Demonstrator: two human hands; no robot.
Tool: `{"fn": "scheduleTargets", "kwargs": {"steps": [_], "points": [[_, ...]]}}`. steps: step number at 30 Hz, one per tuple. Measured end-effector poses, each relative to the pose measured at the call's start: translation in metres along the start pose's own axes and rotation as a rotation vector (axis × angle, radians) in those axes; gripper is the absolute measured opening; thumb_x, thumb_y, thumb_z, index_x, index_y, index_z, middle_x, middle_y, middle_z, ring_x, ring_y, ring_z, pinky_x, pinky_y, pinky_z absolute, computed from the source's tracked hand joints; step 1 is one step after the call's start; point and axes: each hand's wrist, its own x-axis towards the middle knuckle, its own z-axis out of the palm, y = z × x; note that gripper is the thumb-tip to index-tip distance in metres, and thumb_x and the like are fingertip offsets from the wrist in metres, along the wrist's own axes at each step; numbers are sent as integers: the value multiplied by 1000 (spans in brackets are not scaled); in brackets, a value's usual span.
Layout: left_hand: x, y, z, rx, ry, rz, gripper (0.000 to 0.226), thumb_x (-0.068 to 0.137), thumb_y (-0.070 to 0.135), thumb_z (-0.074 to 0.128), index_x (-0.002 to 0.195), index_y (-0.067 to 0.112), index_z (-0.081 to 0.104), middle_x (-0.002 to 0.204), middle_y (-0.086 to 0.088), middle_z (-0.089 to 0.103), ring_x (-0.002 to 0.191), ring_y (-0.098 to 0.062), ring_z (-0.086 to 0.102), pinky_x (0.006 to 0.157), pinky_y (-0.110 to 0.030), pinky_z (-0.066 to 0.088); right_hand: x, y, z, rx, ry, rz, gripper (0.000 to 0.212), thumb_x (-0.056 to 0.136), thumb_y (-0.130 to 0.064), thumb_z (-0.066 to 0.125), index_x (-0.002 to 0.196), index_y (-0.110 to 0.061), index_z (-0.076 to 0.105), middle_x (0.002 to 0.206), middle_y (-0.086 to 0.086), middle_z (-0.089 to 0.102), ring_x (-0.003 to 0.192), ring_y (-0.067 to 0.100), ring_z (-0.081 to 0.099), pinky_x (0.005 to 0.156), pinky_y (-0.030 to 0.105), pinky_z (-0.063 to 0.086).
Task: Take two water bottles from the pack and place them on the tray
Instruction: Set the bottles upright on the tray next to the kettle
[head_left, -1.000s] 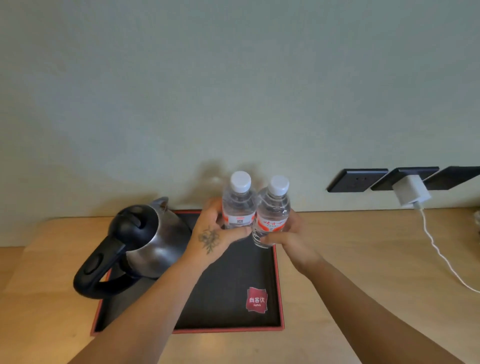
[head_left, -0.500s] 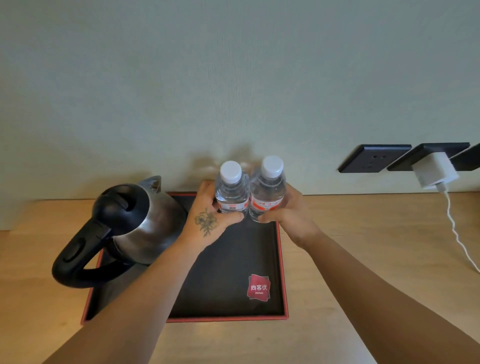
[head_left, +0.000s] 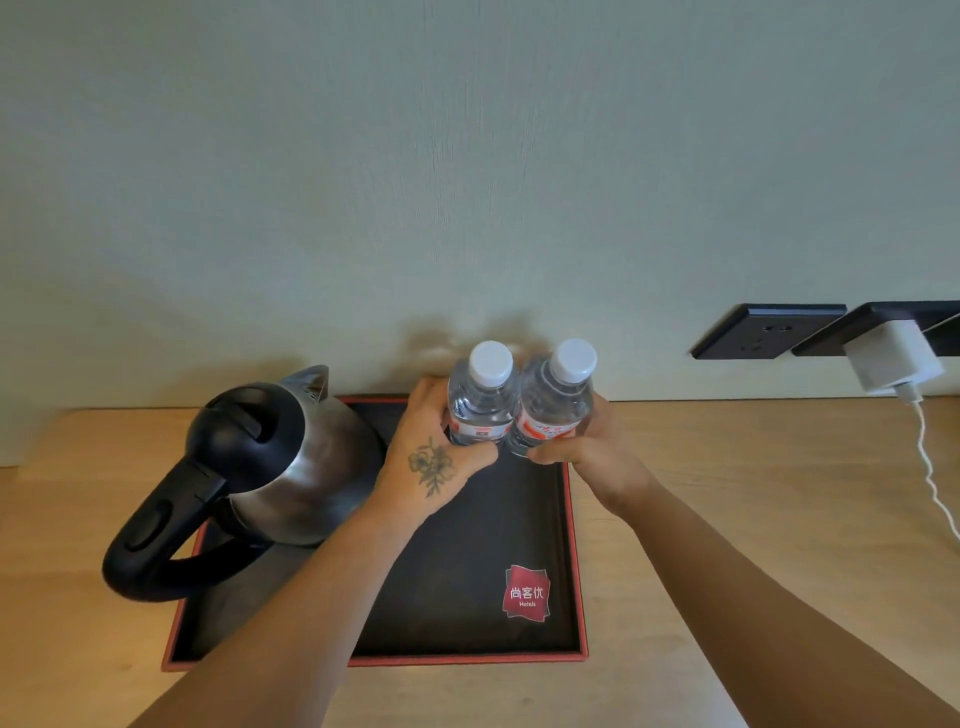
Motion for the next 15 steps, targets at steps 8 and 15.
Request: {"fn": "scheduleTargets", "kwargs": {"steps": [8, 15], "points": [[-16, 12, -28, 155, -51, 57, 88, 68, 40, 79, 148, 32, 46, 148, 9, 56, 130, -12, 64, 116, -47, 54, -18, -31, -14, -343, 45, -99, 76, 71, -19, 97, 136, -35, 60, 132, -8, 66, 119, 13, 63, 101, 29, 48], [-40, 76, -65, 484, -37, 365, 75, 95, 21, 80, 156, 43, 41, 152, 15, 52, 139, -10, 55, 112, -36, 51, -47, -99, -37, -459, -1, -238, 69, 81, -29, 92, 140, -35, 58, 139, -15, 62, 125, -2, 61, 102, 27, 56]]}}
